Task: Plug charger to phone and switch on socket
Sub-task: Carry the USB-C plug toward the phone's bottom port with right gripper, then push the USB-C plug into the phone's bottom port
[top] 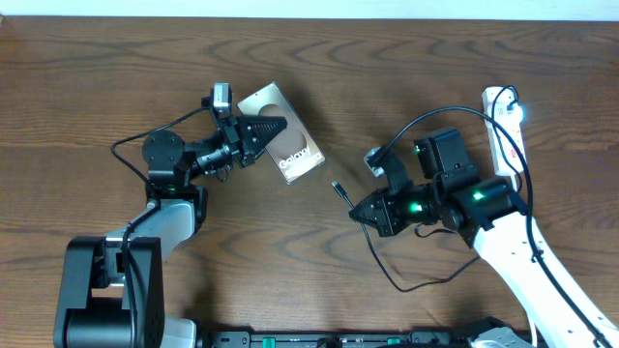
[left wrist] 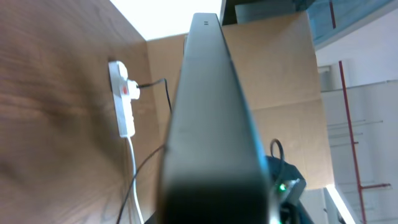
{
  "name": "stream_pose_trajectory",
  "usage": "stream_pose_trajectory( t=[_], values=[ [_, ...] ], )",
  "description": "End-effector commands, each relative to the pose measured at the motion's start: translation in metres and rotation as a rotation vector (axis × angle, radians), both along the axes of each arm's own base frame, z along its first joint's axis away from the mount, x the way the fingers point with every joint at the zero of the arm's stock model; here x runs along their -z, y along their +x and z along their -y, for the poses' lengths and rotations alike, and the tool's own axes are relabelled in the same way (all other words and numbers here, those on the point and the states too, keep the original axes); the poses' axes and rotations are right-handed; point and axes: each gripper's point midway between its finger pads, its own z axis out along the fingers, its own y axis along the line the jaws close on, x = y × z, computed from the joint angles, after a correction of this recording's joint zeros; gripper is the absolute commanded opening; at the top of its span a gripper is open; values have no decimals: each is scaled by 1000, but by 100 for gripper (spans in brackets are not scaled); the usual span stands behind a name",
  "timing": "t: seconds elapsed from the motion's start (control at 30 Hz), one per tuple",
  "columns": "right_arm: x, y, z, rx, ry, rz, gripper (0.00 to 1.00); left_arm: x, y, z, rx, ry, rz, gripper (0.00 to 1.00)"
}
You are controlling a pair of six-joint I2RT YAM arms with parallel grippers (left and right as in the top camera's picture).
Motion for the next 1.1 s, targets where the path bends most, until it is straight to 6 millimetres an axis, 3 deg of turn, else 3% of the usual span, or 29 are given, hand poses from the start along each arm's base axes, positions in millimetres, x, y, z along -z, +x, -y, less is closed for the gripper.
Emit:
stream_pose_trajectory(
  t=[0.0, 0.37, 1.07],
  values=[
    [-9, -2, -8, 21, 55, -25, 1, -10, -3, 2, 43, -10, 1, 7],
    [-15, -11, -35, -69, 64, 65, 1, -6, 7, -2, -14, -23, -38, 7],
    [-23, -6, -33, -51, 57, 123, 1, -6, 7, -2, -15, -16, -24, 7]
  ],
)
